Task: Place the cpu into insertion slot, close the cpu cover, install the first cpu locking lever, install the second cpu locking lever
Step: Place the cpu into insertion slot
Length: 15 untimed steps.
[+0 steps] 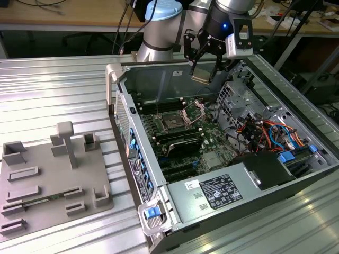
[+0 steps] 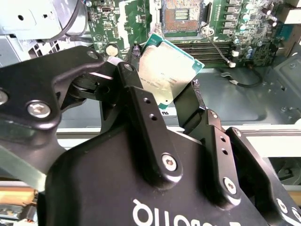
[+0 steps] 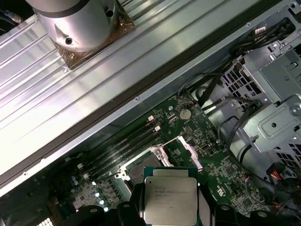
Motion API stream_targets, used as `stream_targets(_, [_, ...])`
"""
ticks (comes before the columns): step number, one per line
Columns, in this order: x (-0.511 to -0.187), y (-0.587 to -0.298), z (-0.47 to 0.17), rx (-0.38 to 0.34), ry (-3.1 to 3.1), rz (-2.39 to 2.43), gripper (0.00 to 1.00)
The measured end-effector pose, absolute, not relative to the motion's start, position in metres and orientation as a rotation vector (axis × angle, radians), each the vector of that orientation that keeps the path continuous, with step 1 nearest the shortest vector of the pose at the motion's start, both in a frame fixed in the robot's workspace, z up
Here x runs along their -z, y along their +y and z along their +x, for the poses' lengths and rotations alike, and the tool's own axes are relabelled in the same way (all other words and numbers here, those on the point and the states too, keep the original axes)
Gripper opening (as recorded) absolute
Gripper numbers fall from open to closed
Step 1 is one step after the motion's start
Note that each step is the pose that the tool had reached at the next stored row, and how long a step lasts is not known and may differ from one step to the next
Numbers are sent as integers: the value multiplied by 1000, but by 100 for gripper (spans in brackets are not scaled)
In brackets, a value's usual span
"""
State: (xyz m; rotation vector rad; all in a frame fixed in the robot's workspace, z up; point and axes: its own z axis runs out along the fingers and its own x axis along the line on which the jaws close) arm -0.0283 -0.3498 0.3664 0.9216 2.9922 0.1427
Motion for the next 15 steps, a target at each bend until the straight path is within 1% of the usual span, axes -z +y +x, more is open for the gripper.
stream_targets(15, [-365,-350,-28,-142,2942,1060,55])
